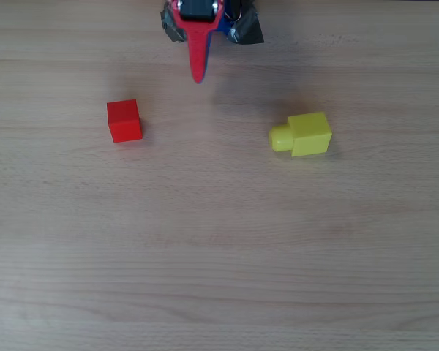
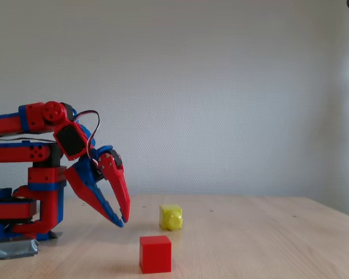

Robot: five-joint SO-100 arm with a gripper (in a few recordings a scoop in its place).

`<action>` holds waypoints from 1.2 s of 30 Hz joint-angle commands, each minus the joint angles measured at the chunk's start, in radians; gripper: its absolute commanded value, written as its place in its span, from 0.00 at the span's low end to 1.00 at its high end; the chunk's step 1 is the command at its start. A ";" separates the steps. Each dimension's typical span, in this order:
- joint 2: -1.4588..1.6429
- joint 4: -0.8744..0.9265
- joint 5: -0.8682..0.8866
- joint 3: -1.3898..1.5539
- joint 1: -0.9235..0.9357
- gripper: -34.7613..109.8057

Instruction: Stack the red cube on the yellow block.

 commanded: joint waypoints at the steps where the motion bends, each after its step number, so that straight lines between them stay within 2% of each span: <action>1: -0.072 -0.060 -0.005 -0.097 0.077 0.24; 4: -0.192 -0.094 -0.048 -0.183 0.117 0.24; 7: -0.258 -0.104 -0.181 -0.268 0.173 0.25; 9: -0.268 -0.097 -0.229 -0.313 0.210 0.30; 15: -0.453 -0.101 -0.268 -0.419 0.278 0.40; 24: -0.822 -0.212 -0.305 -0.568 0.350 0.50; 36: -1.160 -0.288 -0.316 -0.681 0.362 0.52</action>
